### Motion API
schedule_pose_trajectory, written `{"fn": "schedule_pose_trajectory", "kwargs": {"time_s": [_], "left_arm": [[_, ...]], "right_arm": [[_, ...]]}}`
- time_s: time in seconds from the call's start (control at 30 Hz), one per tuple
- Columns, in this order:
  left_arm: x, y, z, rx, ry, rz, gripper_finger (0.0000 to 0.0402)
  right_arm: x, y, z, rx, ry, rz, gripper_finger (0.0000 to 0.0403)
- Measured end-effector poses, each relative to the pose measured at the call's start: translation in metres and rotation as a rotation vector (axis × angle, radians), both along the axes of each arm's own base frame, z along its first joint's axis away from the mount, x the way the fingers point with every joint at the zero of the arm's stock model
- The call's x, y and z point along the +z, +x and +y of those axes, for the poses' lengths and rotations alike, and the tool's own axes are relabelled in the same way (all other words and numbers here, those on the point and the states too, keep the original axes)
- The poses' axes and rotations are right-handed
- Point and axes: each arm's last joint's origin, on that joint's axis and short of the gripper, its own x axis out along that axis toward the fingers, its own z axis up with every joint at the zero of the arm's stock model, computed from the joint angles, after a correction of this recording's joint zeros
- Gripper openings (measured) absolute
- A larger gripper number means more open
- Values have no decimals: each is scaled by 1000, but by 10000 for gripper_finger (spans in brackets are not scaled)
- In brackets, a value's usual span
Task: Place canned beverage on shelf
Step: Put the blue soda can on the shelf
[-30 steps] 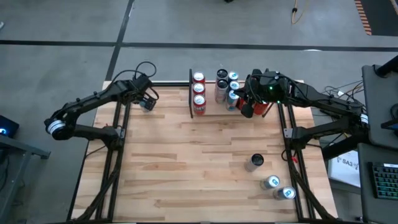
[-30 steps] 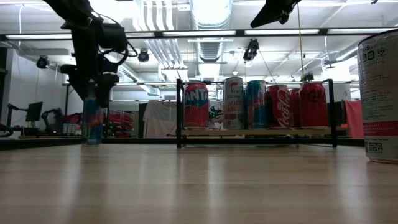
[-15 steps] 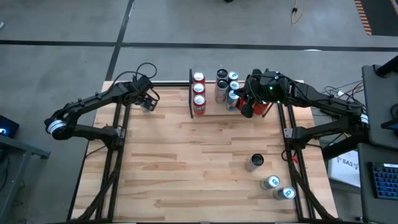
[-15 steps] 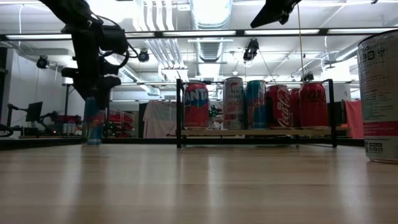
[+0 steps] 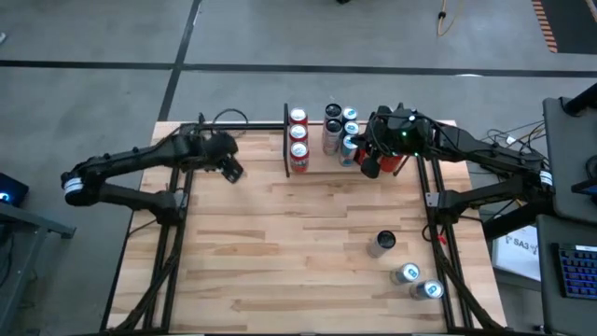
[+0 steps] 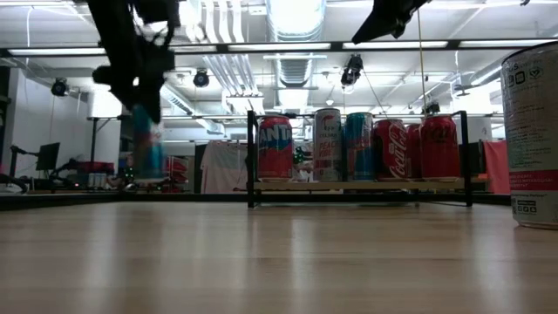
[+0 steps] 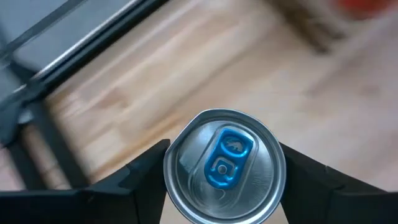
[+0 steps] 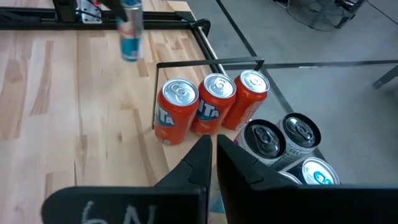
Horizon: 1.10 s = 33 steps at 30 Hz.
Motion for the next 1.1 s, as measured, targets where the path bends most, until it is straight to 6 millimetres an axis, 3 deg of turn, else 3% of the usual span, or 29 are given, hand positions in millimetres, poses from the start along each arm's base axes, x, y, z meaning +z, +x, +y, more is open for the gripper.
{"fn": "schedule_pose_trajectory", "kwargs": {"time_s": [0.33, 0.53, 0.7, 0.93, 1.1], "left_arm": [[43, 36, -98, -340, -20, -208, 227], [73, 61, -142, -514, 41, -281, 228], [93, 91, -157, -648, 164, -250, 230], [106, 132, -170, -848, 365, -140, 230], [114, 147, -174, -913, 423, -121, 231]], "right_arm": [[-3, 3, 6, 28, 21, -4, 13], [-1, 8, 26, 230, 123, -45, 13], [-2, 17, 47, 368, 196, -124, 13], [-15, 27, 77, 473, 231, -219, 14], [-27, 33, 88, 440, 238, -219, 49]]}}
